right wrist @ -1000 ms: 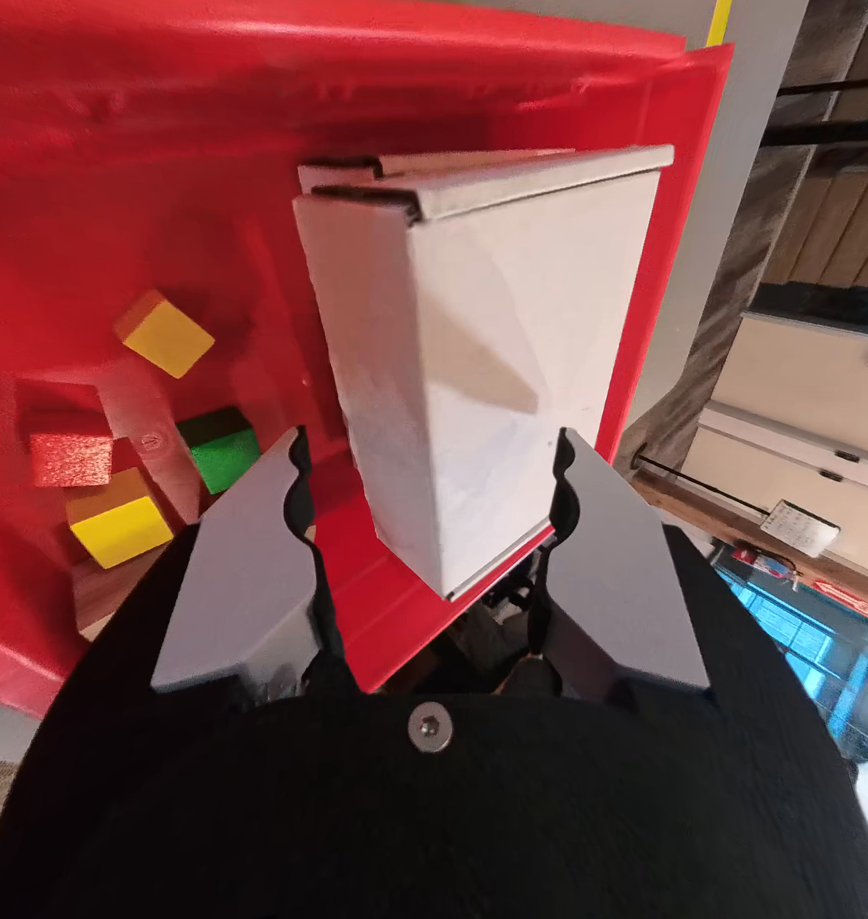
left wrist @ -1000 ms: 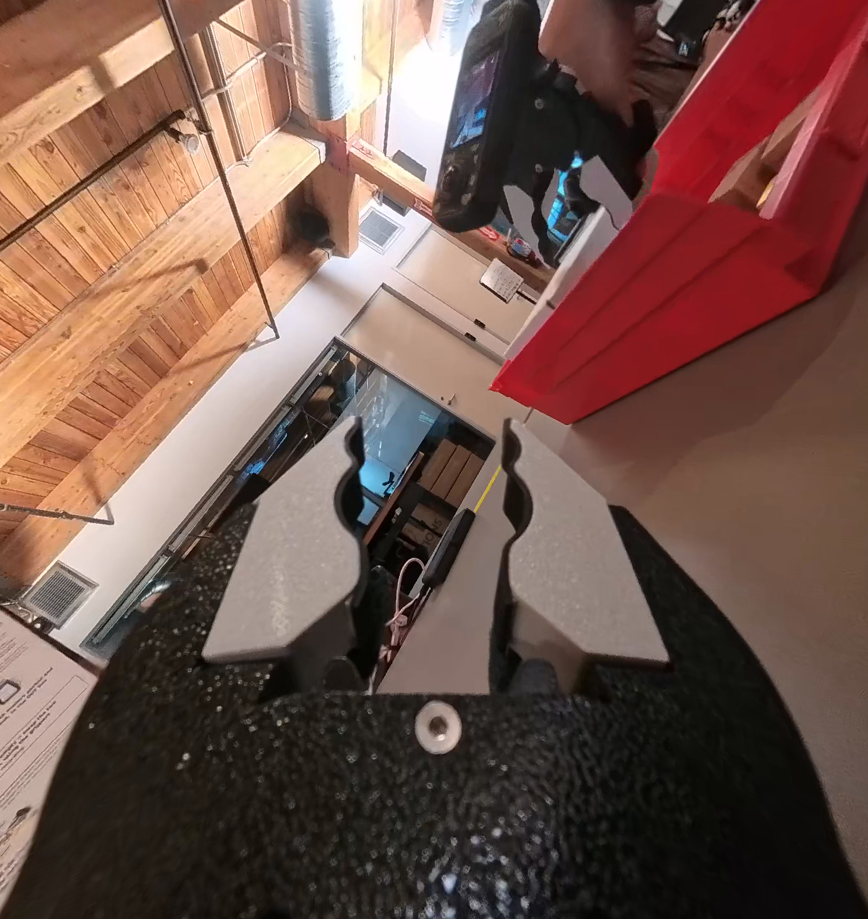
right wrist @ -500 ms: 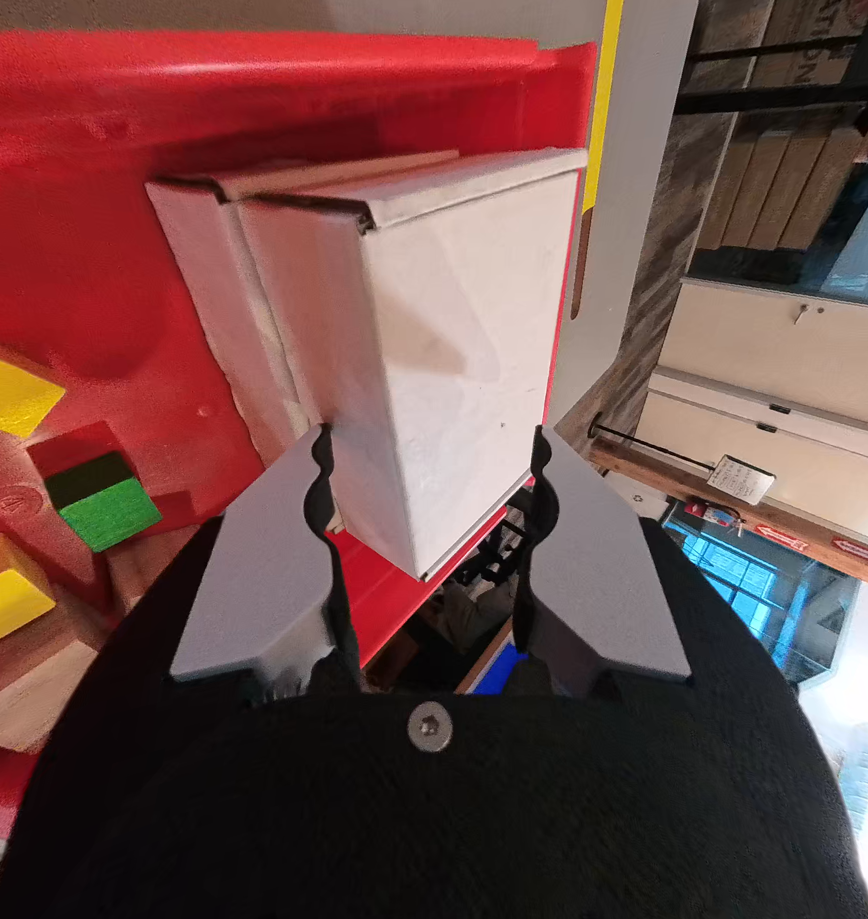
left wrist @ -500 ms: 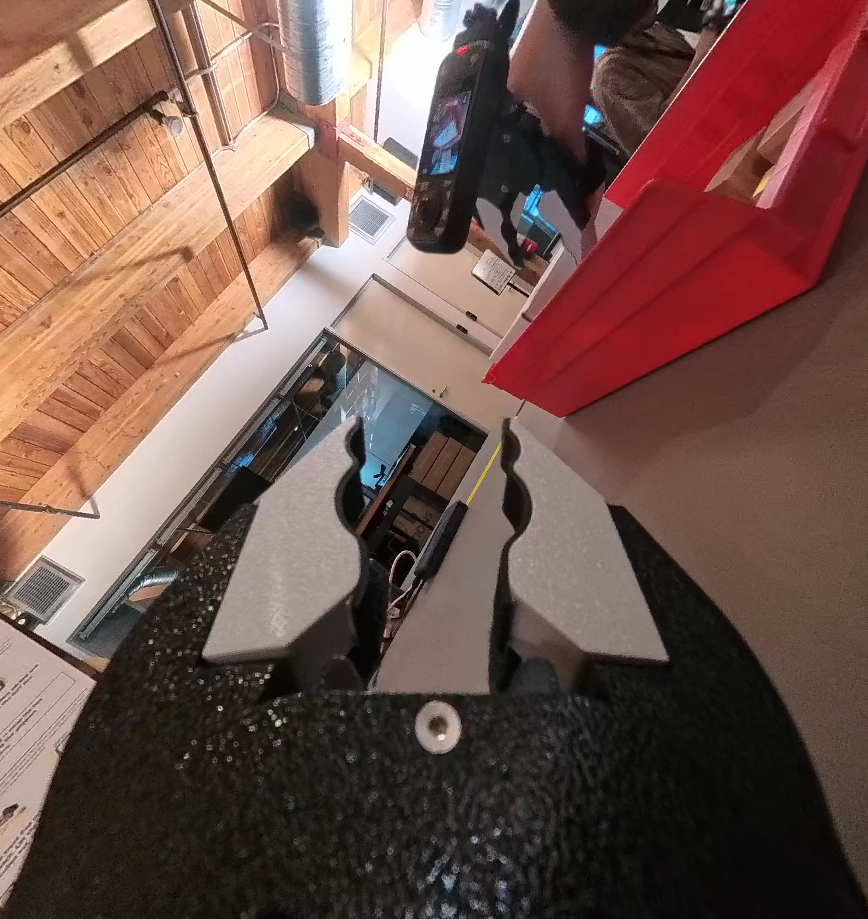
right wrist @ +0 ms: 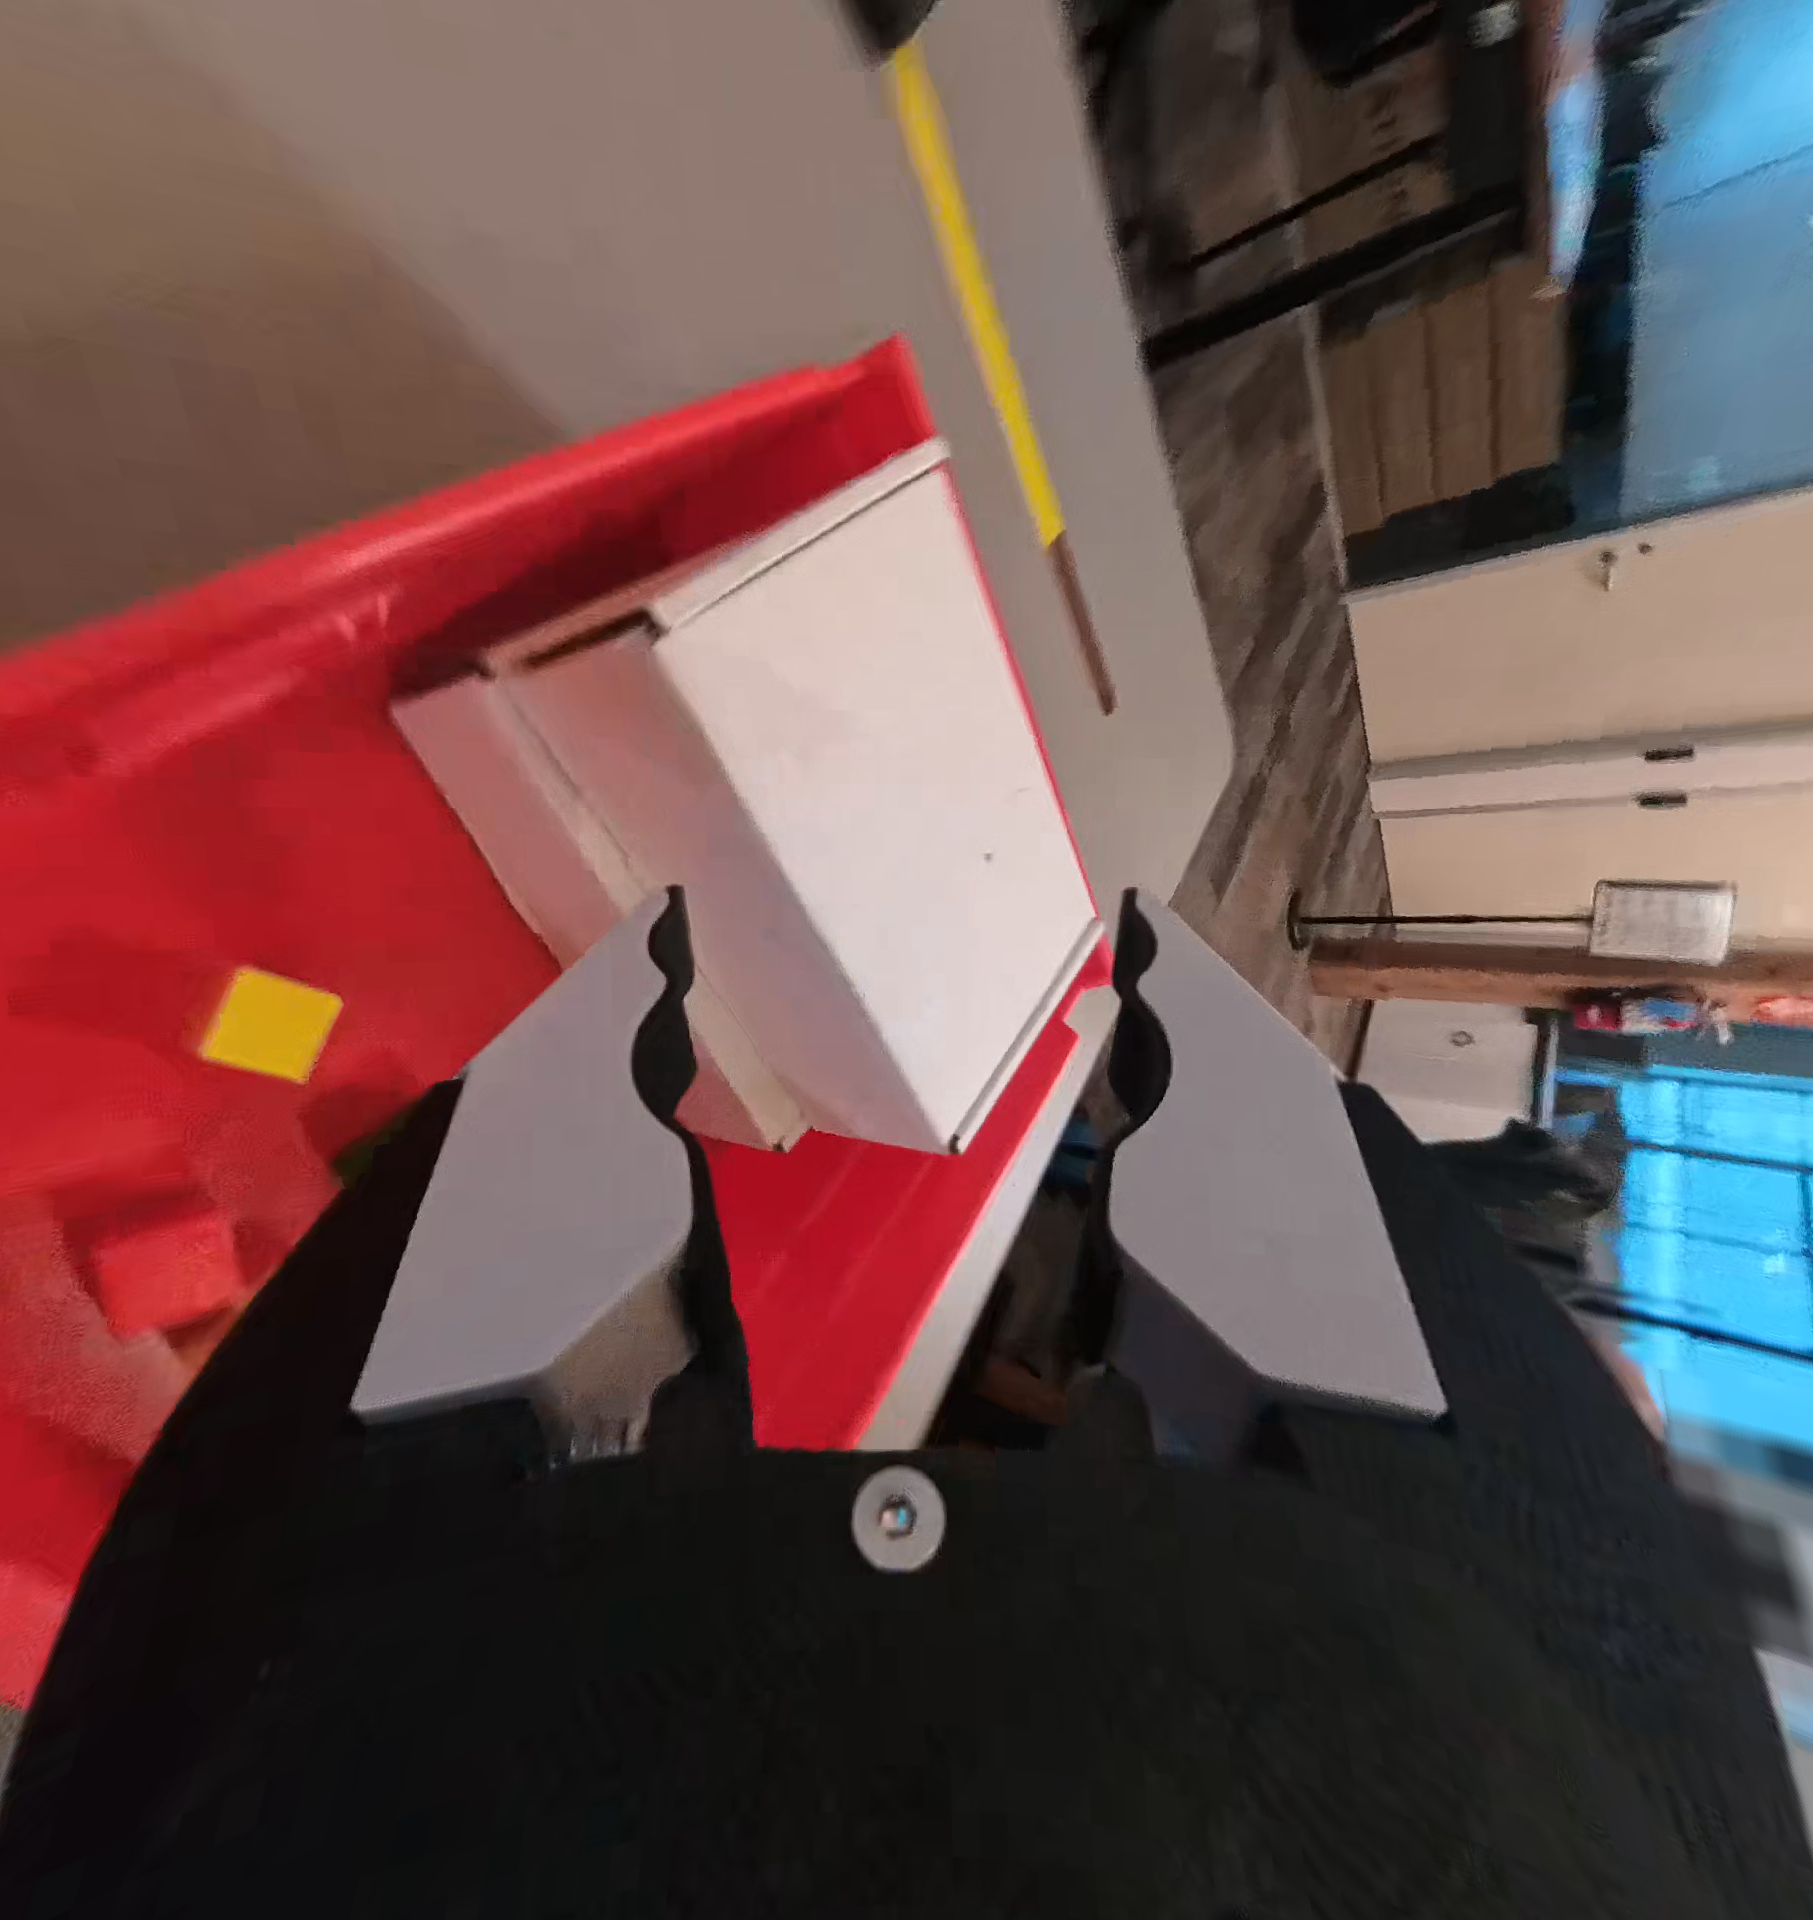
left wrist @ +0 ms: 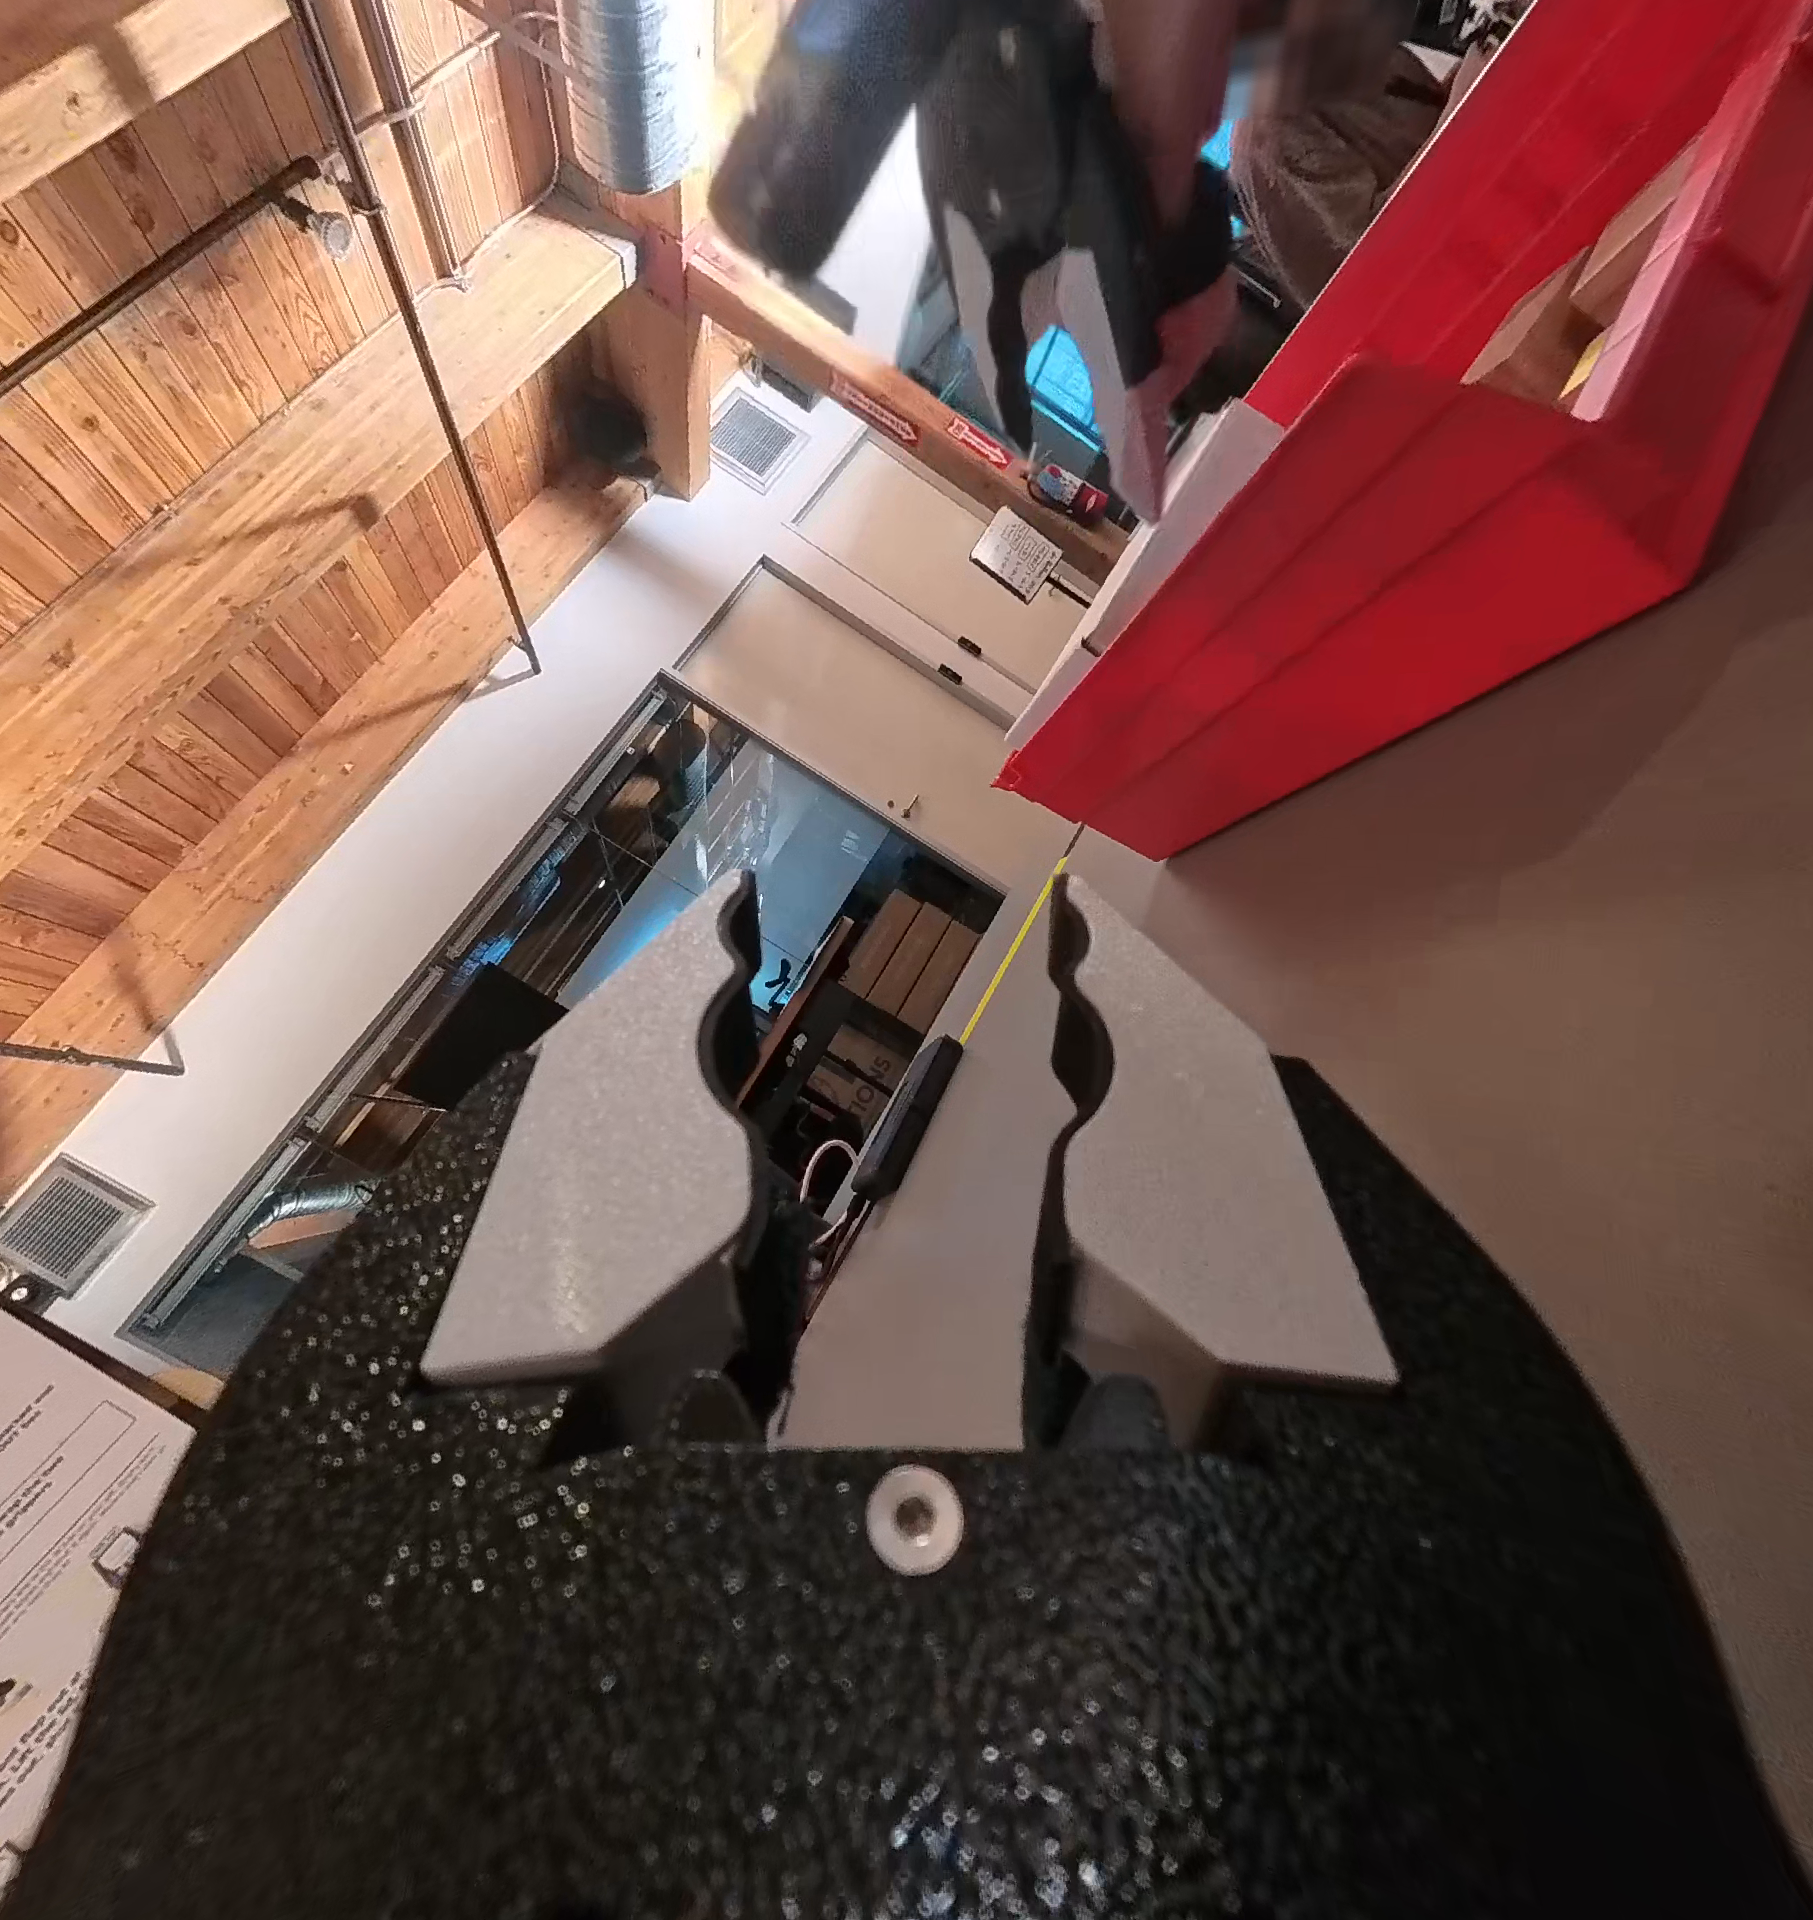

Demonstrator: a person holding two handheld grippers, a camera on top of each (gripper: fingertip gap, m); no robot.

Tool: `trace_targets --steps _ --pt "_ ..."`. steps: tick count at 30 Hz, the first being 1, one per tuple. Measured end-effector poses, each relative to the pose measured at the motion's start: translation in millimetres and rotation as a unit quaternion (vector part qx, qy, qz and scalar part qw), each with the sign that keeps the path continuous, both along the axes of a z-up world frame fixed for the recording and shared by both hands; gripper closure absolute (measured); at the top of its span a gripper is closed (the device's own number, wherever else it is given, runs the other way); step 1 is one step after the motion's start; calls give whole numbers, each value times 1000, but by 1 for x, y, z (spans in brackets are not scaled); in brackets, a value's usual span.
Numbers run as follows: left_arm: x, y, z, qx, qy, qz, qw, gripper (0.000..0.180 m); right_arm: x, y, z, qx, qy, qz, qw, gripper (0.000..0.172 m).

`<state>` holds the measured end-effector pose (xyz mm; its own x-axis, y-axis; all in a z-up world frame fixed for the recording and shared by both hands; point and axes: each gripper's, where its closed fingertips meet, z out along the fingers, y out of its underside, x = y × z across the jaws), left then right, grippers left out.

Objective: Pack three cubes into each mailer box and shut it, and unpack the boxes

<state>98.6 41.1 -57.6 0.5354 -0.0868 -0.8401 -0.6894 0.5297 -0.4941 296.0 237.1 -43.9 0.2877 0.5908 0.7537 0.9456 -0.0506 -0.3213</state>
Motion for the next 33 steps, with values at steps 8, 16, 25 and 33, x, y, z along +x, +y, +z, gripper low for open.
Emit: trace_targets --steps 8,16,25,33 --pt "-6 -1 4 -17 -38 -11 999 125 45 -49 27 64 272 -106 954 91" --pt "-4 -10 9 -103 -137 -103 980 94 116 -51 -8 50 361 -202 909 96" --pt "-96 26 22 -191 -320 111 921 83 134 -48 -8 66 395 -209 892 96" --pt "-159 29 -23 -374 -292 325 818 37 138 -53 -51 -45 405 -245 880 98"
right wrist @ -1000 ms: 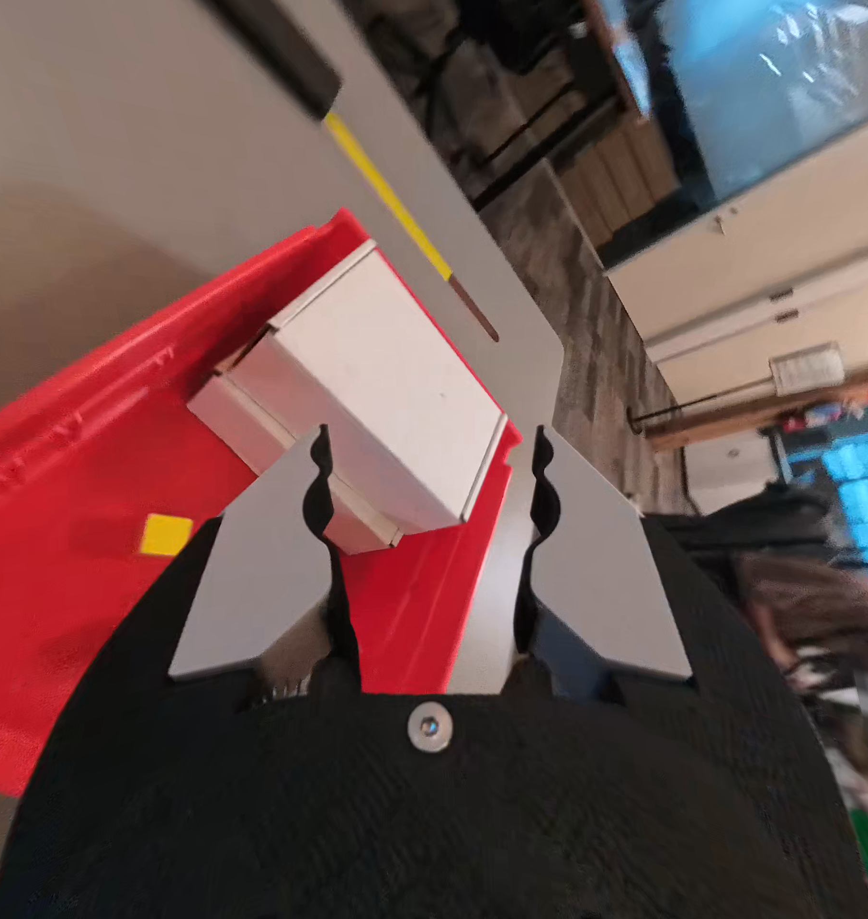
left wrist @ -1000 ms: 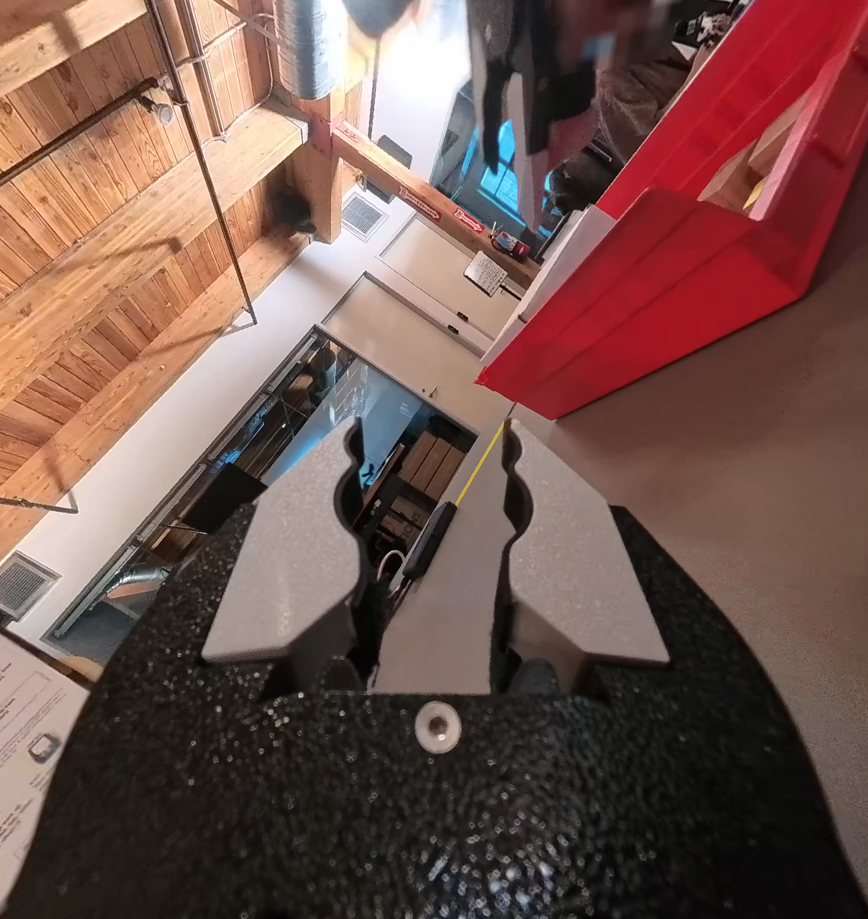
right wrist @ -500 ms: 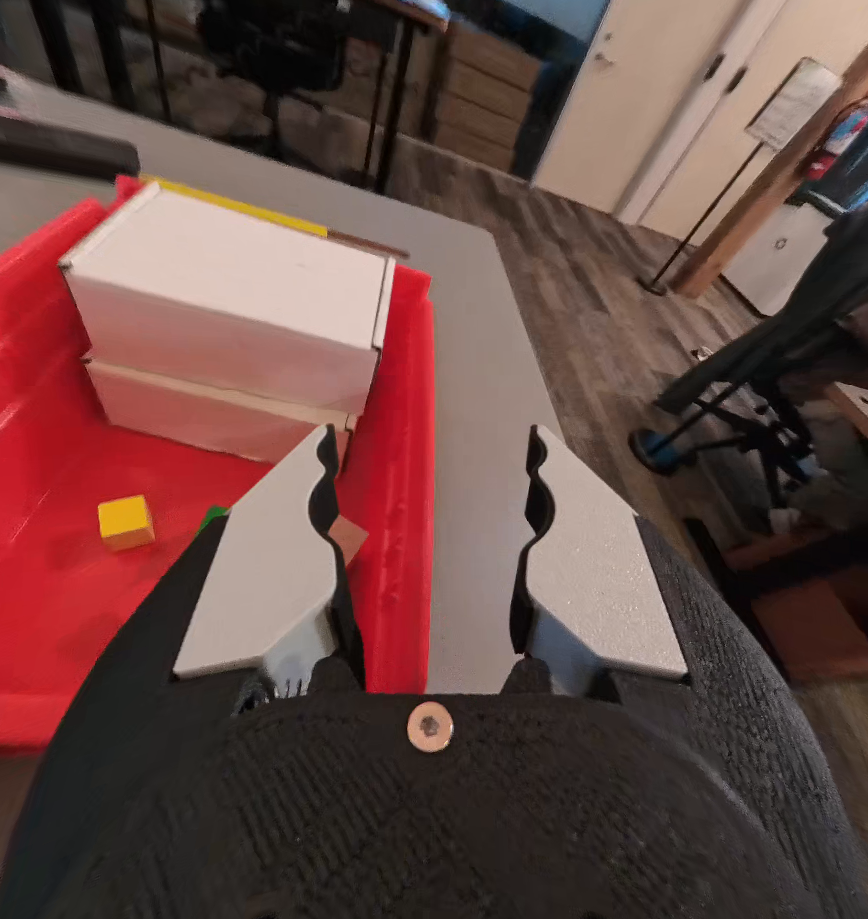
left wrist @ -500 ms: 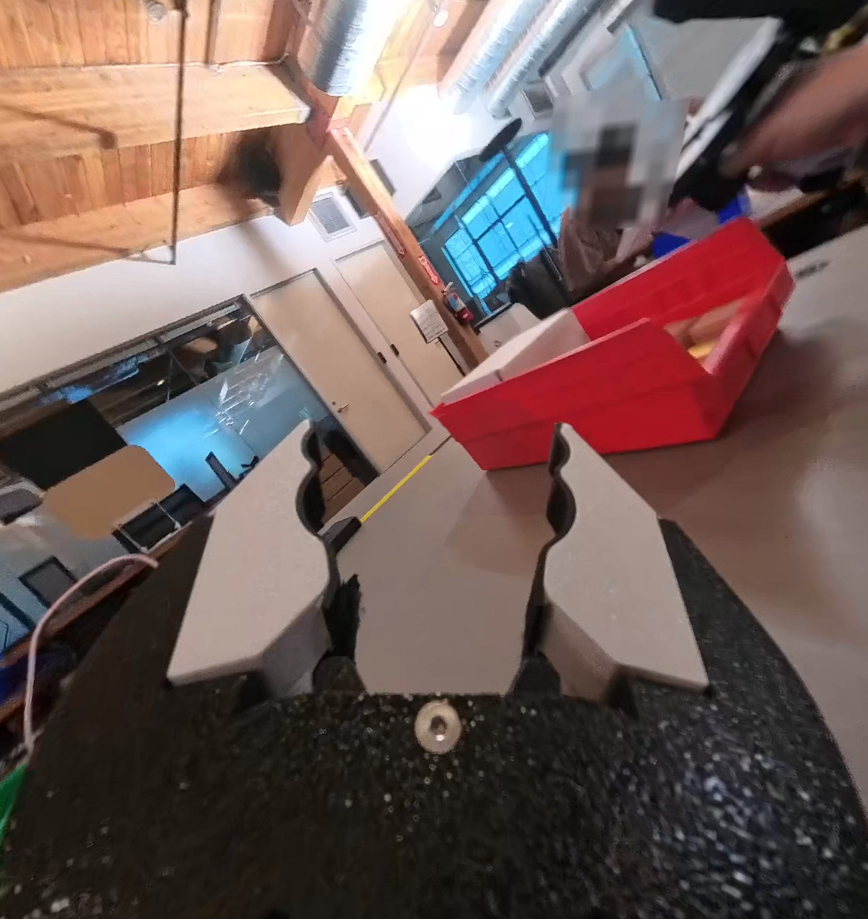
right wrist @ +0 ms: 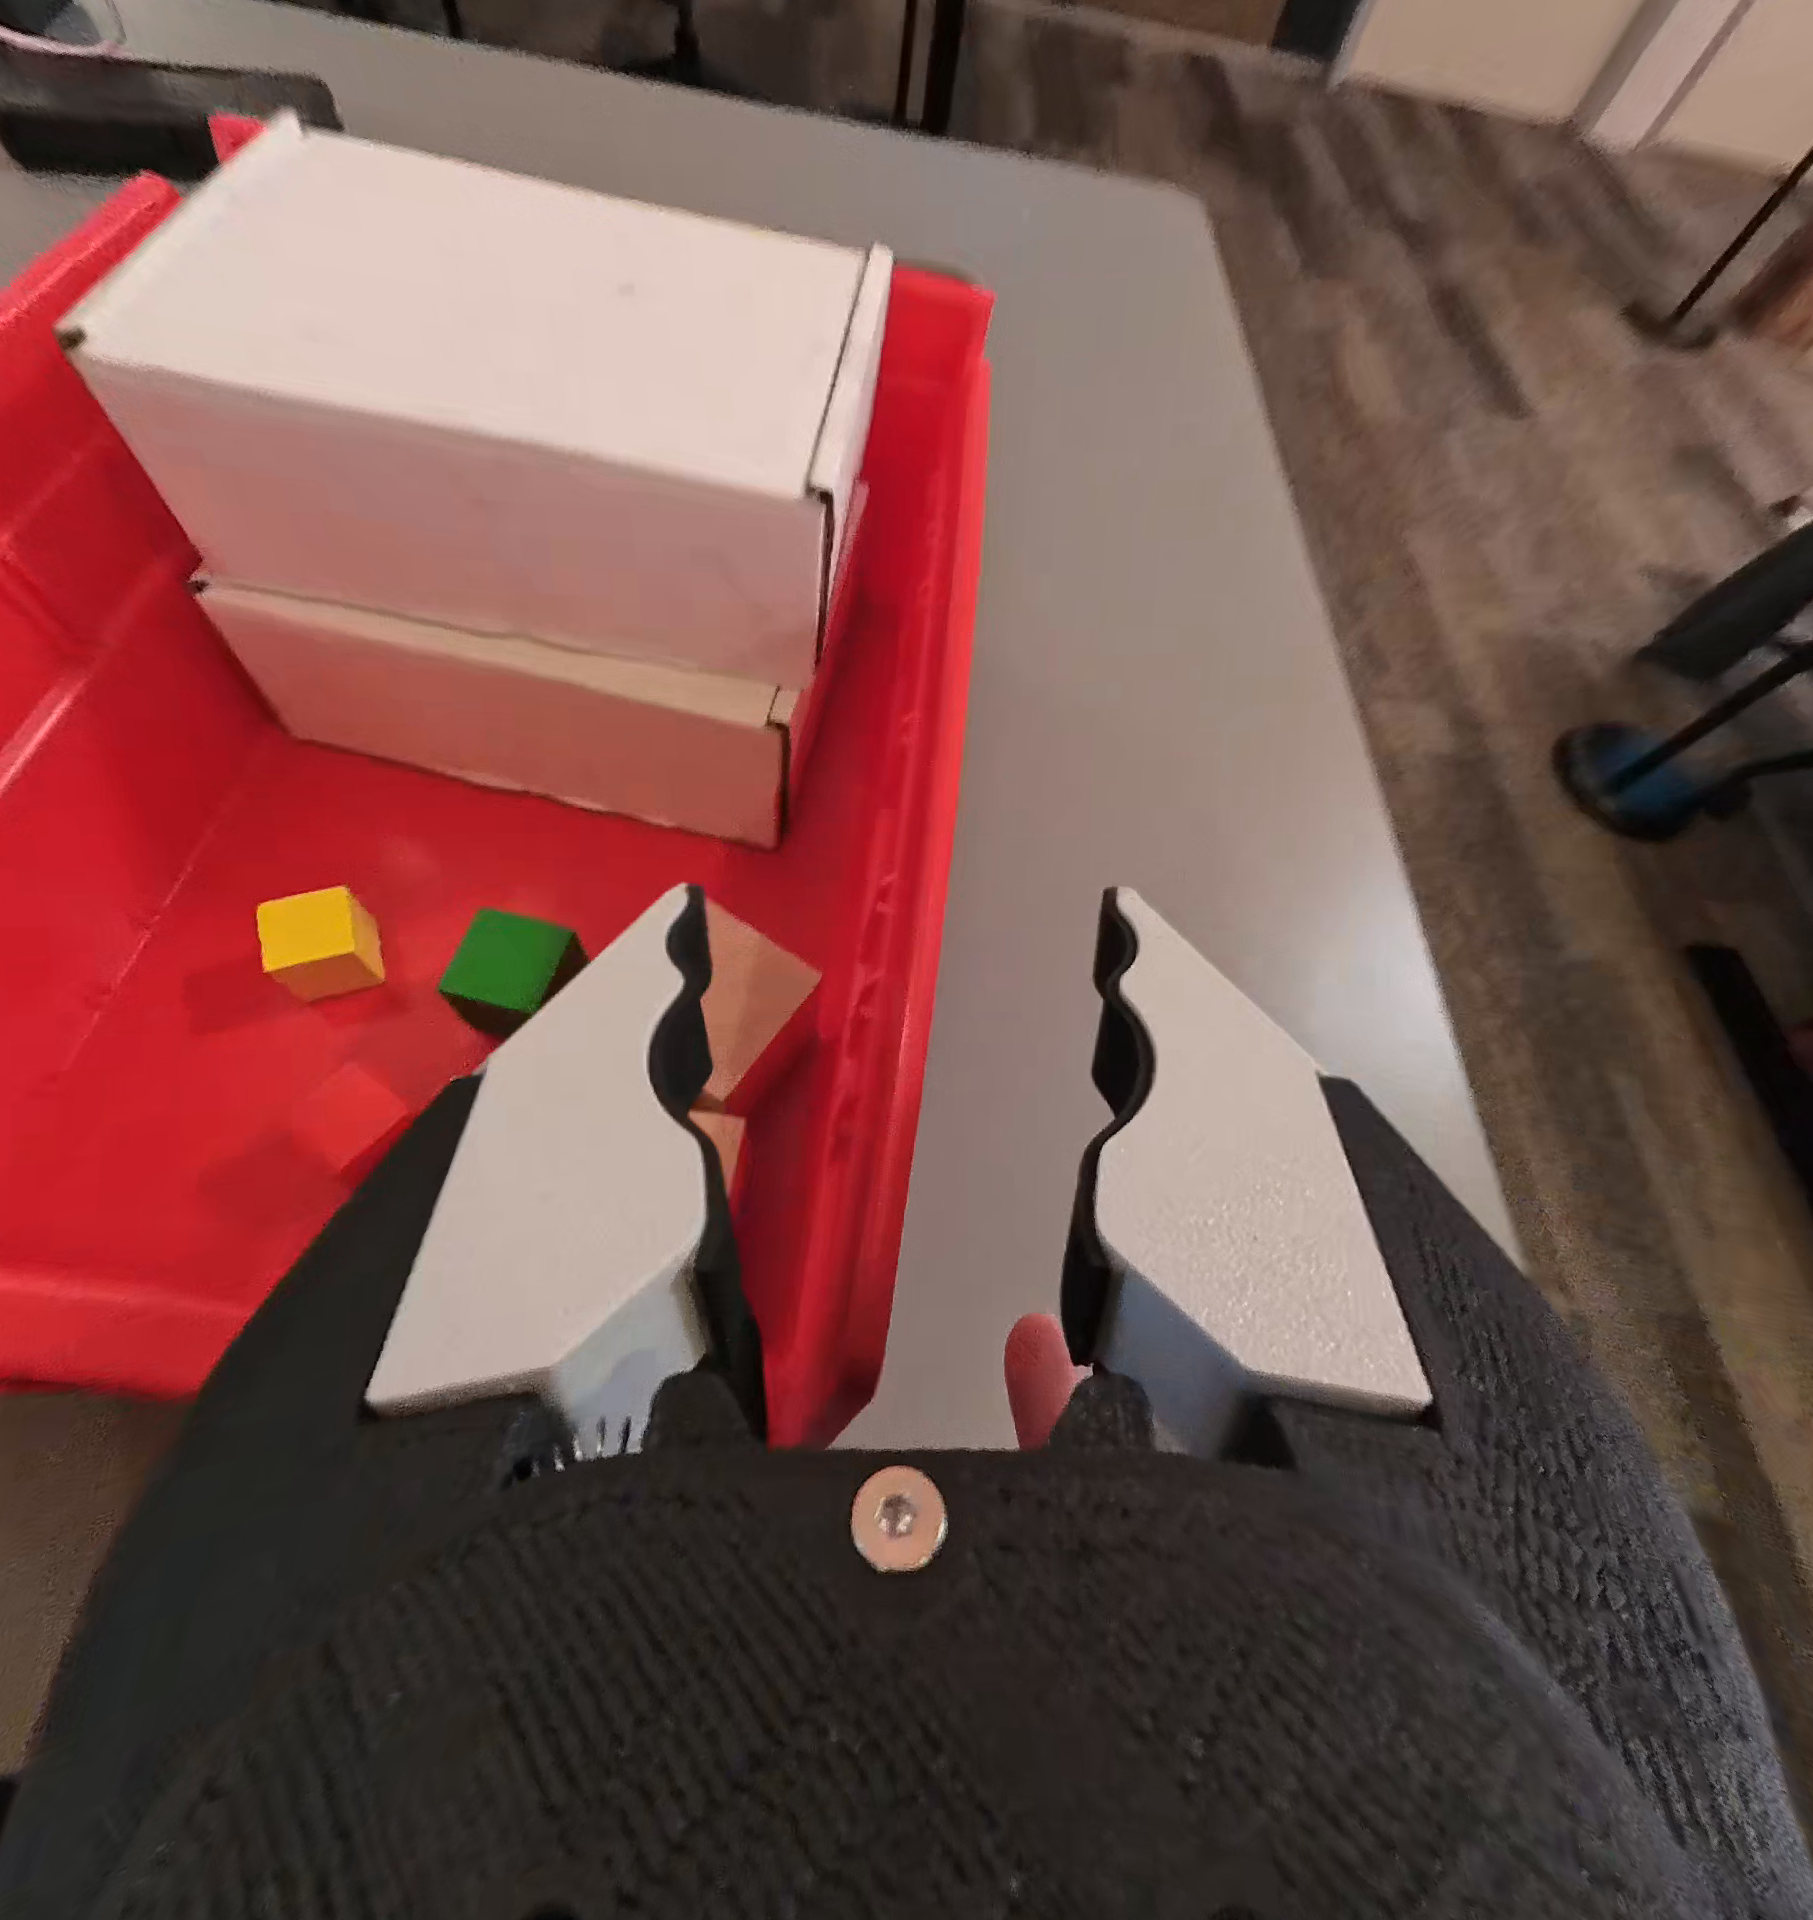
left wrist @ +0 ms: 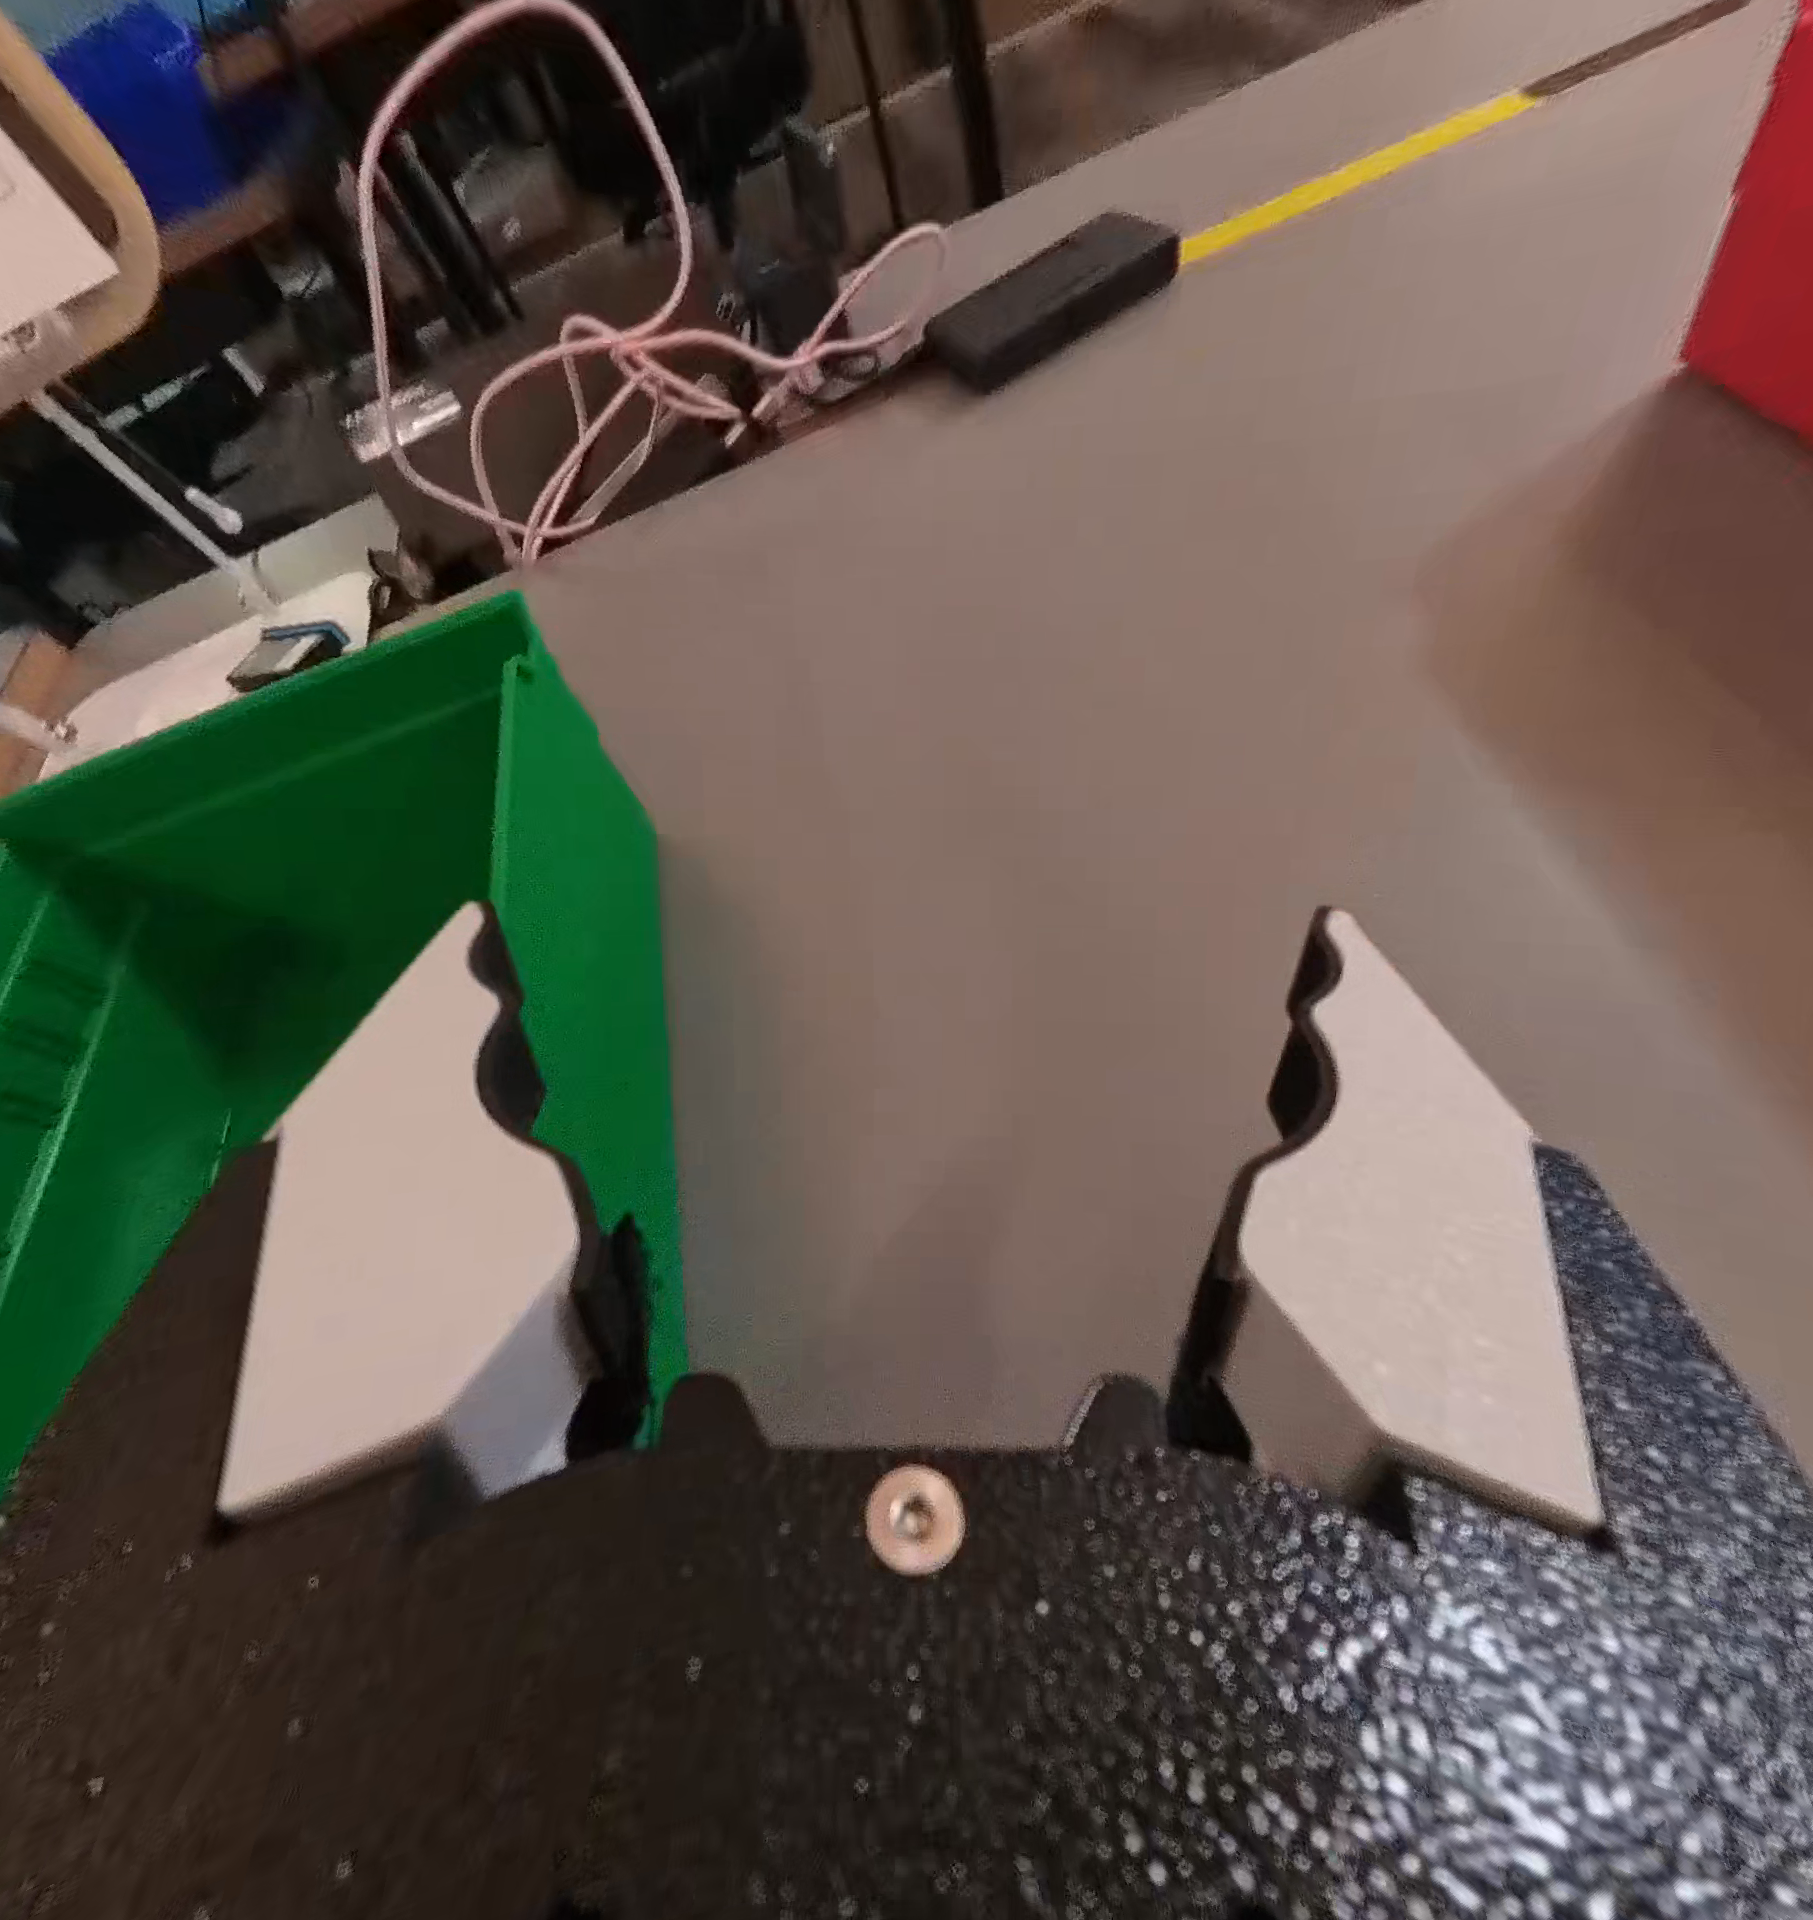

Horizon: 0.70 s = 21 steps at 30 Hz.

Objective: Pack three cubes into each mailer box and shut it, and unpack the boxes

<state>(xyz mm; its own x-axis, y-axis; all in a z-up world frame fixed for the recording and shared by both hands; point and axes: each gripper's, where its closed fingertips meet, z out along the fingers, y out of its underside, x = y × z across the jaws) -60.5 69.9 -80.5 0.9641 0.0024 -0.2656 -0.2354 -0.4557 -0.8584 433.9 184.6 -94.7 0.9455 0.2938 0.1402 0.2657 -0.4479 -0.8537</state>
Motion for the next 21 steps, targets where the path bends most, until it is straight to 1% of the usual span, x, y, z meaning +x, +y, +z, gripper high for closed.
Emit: trace_targets --steps 3,7,9,12,14,16,20,21 --pt "-10 -4 1 -2 3 17 1000 40 4 -2 -13 -35 2 -8 999 101" --pt "-26 -10 -1 -15 0 38 999 41 1 -2 -26 -65 8 -6 998 112" --pt "-35 -13 -2 -21 -3 49 999 42 2 0 -33 -79 5 -15 997 113" --pt "-47 -17 -6 -32 -8 63 998 44 4 2 -33 -77 -1 -25 997 126" --pt "-55 -21 -12 -49 -12 71 996 46 2 1 -34 -83 4 -19 996 145" --pt "-65 -27 -20 -71 -19 85 994 48 -1 -3 -42 -106 0 -4 994 161" --pt "-79 -38 -37 -103 -61 97 988 53 -5 -6 -44 -115 -1 9 993 167" --pt "-80 -40 -39 -106 -72 94 987 59 -6 -6 -44 -114 -6 12 993 167"
